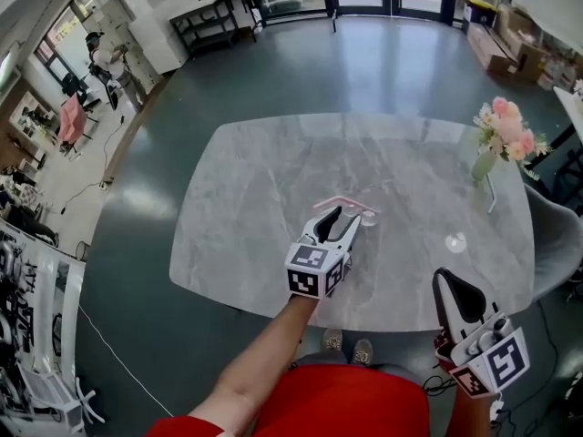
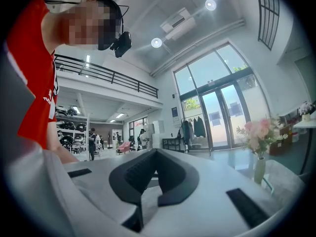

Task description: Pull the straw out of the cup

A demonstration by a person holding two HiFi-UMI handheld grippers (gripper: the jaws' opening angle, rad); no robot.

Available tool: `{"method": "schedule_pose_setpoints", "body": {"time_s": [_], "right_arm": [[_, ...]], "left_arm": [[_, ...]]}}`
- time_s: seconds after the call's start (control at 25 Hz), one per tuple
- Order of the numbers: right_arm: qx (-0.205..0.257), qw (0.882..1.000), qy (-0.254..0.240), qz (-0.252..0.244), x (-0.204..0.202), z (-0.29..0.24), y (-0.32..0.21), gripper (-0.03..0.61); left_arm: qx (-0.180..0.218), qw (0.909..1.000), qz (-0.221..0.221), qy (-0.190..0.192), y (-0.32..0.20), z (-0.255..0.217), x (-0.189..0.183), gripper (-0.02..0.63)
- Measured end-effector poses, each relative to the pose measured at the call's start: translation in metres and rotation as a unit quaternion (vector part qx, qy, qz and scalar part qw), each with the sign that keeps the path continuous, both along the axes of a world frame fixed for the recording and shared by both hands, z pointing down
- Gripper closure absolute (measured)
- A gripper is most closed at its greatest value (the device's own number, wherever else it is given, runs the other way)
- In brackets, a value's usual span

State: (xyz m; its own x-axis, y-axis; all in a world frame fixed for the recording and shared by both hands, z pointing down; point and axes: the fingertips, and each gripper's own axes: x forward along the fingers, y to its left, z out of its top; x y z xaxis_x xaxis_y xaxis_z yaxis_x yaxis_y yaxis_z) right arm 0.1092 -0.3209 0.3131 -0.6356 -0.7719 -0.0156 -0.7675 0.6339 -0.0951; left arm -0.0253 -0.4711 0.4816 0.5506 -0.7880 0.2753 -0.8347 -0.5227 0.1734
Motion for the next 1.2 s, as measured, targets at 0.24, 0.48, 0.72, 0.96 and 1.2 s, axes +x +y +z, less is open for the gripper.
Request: {"method": "schedule_pose_setpoints", "body": {"time_s": [0.24, 0.48, 0.72, 0.96, 1.2], "right_arm": [[-0.011, 1.0, 0.005, 0.019, 0.013, 0.003, -0.007, 0.569], [-0.017, 0.999, 0.006, 0.027, 0.018, 0.009, -0.018, 0.569], [-0.019, 0.999, 0.004, 0.026, 0.019, 0.011, -0.024, 0.569], [-0.017, 1.0, 0.0, 0.022, 0.012, 0.011, -0.028, 0.569], [-0.011, 1.0, -0.005, 0.013, 0.002, 0.011, -0.034, 0.569]], "left_arm": [[-0.014, 0.9998, -0.01, 0.01, -0.026, 0.008, 0.005, 0.423], [0.002, 1.0, -0.005, 0.005, -0.039, 0.003, 0.011, 0.499], [0.027, 0.9996, 0.007, 0.005, -0.032, -0.011, 0.014, 0.574], [0.067, 0.9969, 0.031, 0.027, -0.005, -0.057, 0.014, 0.574], [0.121, 0.9898, 0.057, 0.048, 0.03, -0.115, 0.011, 0.574]]}}
